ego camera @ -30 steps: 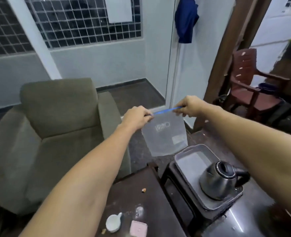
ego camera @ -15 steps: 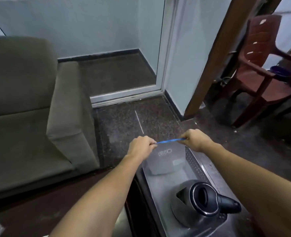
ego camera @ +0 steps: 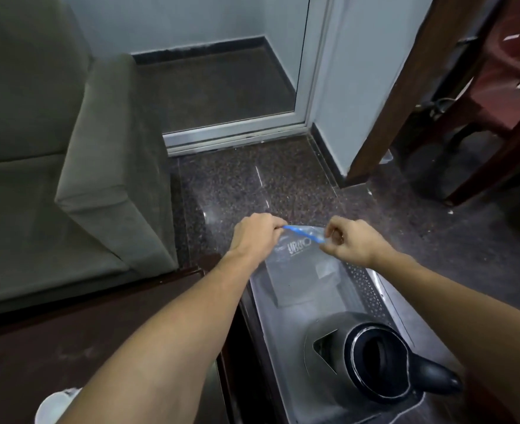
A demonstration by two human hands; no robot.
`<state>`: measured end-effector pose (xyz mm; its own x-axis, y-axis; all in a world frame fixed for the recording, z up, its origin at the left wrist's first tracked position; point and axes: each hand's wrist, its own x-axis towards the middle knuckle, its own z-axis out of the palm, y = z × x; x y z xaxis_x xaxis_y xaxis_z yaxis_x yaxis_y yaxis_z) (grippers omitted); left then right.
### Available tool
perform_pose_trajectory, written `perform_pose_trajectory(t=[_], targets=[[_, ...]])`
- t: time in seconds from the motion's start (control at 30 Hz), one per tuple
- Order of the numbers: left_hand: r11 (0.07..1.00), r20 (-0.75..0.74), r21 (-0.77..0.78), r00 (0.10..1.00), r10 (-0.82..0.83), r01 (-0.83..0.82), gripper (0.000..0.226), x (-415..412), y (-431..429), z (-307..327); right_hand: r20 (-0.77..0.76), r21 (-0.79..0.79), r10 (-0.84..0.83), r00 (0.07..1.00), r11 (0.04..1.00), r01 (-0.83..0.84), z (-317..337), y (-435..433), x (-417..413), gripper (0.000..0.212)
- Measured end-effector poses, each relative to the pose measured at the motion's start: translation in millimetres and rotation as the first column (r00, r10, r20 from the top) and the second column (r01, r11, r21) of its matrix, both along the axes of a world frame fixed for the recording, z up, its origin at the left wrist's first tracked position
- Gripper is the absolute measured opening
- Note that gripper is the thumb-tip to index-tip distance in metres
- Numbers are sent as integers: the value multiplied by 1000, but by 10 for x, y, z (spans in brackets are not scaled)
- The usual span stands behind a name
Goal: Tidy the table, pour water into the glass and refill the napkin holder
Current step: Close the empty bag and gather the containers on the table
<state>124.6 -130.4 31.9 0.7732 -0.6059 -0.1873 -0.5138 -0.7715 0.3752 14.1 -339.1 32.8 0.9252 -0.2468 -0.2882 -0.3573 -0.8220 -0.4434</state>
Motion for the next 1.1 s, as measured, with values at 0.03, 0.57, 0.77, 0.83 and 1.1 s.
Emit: perform_pose_trajectory(t=[0.03, 0.57, 0.77, 0.83, 1.1], targets=[[1000, 8, -6, 1000, 7, -7, 27, 3, 8, -4, 92, -37, -38, 995, 998, 42, -44, -14, -16, 27], [999, 44, -29, 999, -31, 33, 21, 25, -4, -138, -443, 704, 218, 870, 685, 187, -561, 228, 133, 44], [994, 62, -72, 995, -76, 81, 25, 74, -11, -170, -463, 733, 133, 876, 614, 294, -869, 223, 354, 29], [992, 72, -80, 993, -90, 95, 26, 80, -11, -198, -460, 743, 120, 880, 594, 308, -949, 233, 351, 31], [988, 73, -94, 991, -114, 121, 26, 36, 62, -298, -462, 770, 91, 882, 535, 347, -1099, 274, 309, 30]])
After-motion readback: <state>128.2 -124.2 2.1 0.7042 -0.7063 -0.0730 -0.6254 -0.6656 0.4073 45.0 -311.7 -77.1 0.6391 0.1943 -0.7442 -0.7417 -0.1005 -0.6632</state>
